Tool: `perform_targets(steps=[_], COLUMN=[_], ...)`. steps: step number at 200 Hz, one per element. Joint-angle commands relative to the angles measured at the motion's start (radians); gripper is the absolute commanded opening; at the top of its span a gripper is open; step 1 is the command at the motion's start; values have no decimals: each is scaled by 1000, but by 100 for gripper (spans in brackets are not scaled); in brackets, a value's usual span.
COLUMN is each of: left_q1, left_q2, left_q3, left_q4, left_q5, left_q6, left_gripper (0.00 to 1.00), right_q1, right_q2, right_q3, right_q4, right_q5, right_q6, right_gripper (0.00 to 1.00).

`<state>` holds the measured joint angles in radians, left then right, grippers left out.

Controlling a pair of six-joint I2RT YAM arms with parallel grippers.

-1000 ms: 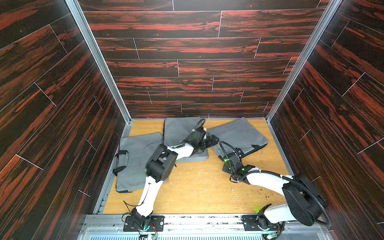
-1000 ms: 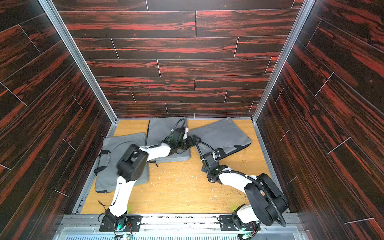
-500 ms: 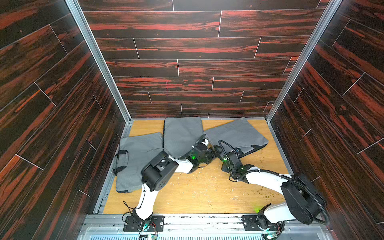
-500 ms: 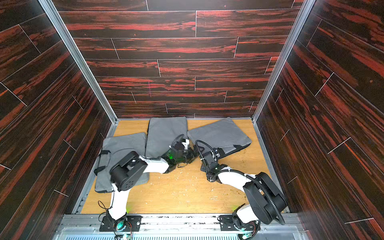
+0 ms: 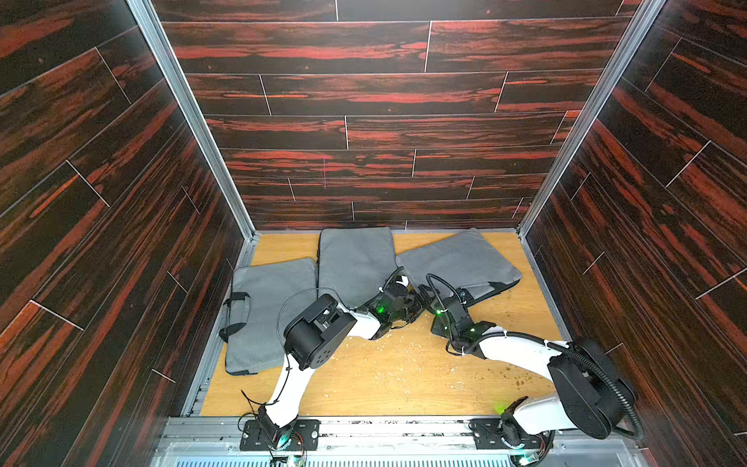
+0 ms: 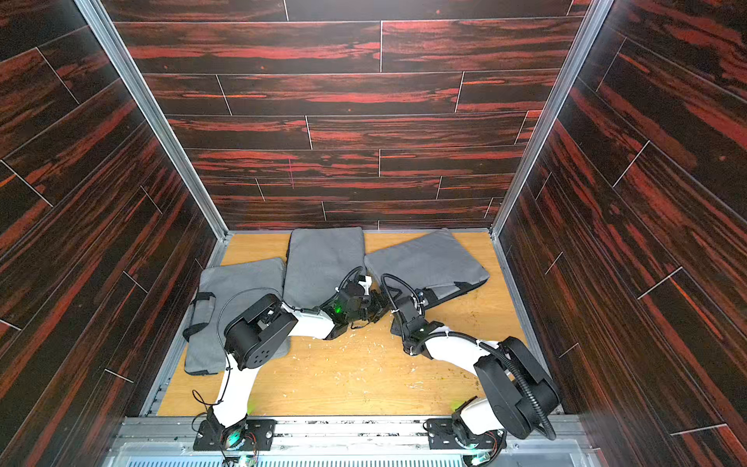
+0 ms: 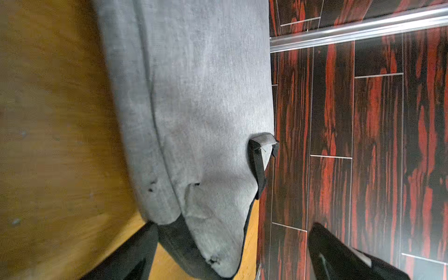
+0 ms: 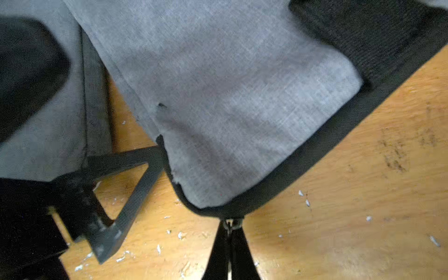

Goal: Put the mouse into the laptop bag
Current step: Zip the zipper on the zippered laptop bag.

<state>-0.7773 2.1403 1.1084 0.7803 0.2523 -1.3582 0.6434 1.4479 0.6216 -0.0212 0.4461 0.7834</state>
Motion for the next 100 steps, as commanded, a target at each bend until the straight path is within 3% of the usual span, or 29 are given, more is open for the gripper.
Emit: perform_targets(steps=[1,32,79,100], left_q1=[-10,-47,-56,-56], left_q2=[-72,-114,68,105], left_q3=[-86,-125,31,70], left_q4=[16,-4,80,56], left_q5=[-51,-99,1,-4], left_q6=[-56,-85,-152,-145], left_gripper=[100,100,100,88], right_q1=[5,5,5,4], right_q2=[-17,-29,-42,-40], right_q3=[3,-1,-25,-25], right_q4=[13,11,26,20], right_q5=[-7,-7,-30,-21], right_q6=[-8,-7,2,2], right_gripper=[0,0,0,0])
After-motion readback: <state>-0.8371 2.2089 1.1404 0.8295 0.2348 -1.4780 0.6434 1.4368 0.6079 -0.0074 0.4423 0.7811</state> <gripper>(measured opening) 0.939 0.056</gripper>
